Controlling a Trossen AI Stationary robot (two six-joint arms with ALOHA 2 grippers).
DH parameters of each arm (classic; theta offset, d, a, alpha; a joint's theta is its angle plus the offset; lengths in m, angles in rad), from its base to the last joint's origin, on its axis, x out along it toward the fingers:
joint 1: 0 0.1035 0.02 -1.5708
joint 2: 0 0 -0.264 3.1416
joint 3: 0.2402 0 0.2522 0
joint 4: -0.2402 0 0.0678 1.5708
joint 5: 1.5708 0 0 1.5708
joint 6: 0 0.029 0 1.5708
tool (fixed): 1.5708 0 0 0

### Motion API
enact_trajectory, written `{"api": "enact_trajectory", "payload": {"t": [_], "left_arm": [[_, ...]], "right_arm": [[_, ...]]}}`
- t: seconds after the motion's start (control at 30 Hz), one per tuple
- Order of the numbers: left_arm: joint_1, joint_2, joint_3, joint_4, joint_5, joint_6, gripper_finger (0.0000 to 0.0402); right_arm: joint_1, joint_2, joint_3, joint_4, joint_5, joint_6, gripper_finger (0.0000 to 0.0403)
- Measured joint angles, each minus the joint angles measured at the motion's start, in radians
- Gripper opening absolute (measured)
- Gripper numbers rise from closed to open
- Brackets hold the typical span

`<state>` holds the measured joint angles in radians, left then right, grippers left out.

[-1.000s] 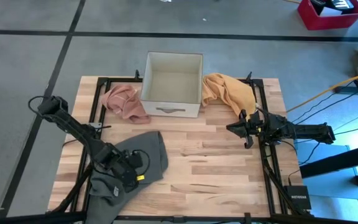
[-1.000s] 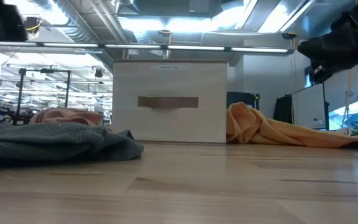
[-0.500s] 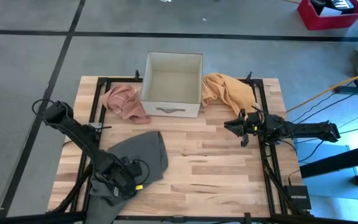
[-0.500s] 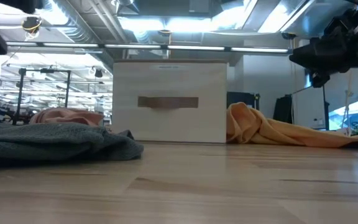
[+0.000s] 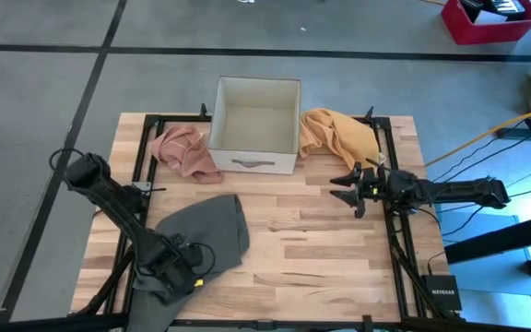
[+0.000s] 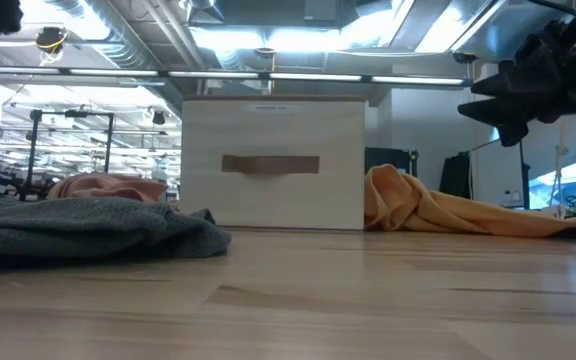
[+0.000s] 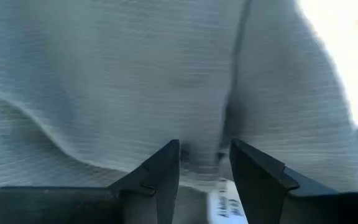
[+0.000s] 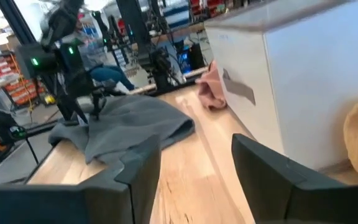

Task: Fold towel
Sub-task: Fold the dark gray towel

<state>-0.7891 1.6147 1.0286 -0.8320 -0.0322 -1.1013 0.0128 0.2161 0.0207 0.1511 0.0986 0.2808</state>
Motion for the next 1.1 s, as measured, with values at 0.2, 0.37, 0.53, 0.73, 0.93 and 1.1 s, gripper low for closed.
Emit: {"api": "enact_trajectory", "payload": {"t": [0.2, 0.37, 0.53, 0.73, 0.93, 1.1], "left_arm": [[0.004, 0.051, 0.0, -0.027, -0.043, 0.068, 0.0131], [0.037, 0.059, 0.0, -0.031, -0.098, 0.093, 0.011], [0.092, 0.013, 0.046, -0.07, -0.193, 0.199, 0.0015], [0.184, -0.064, 0.124, -0.138, -0.332, 0.368, 0.0007], [0.289, -0.151, 0.177, -0.09, -0.44, 0.495, 0.0007], [0.349, -0.199, 0.192, 0.037, -0.523, 0.595, 0.0004]], "right_arm": [[0.0, 0.0, 0.0, 0.019, 0.005, -0.041, 0.0198], [0.0, 0.0, 0.0, 0.04, 0.028, -0.082, 0.0197], [0.001, 0.004, 0.002, 0.295, -0.002, -0.052, 0.0197], [0.001, 0.043, 0.089, 0.244, -0.07, -0.082, 0.0197], [0.049, 0.236, 0.225, 0.141, -0.119, -0.099, 0.0197], [0.151, 0.457, 0.331, 0.132, -0.074, -0.16, 0.0197]]}}
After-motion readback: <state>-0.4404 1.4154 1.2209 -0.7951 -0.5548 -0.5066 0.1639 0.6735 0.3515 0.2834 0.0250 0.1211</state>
